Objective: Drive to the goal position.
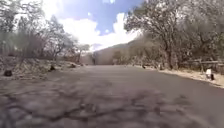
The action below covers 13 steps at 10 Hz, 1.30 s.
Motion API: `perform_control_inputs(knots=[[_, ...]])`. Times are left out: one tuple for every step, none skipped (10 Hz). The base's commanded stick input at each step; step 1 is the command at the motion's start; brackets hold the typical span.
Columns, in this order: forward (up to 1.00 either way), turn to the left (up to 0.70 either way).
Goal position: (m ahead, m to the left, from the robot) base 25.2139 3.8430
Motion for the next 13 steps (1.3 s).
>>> perform_control_inputs(knots=[[0.7, 0.0], [0.7, 0.0], [0.7, 0.0], [0.7, 0.0], [0.7, 0.0], [0.7, 0.0], [0.7, 0.0], [0.7, 0.0], [0.7, 0.0], [0.7, 0.0], [0.7, 0.0], [0.7, 0.0], [0.7, 0.0]])
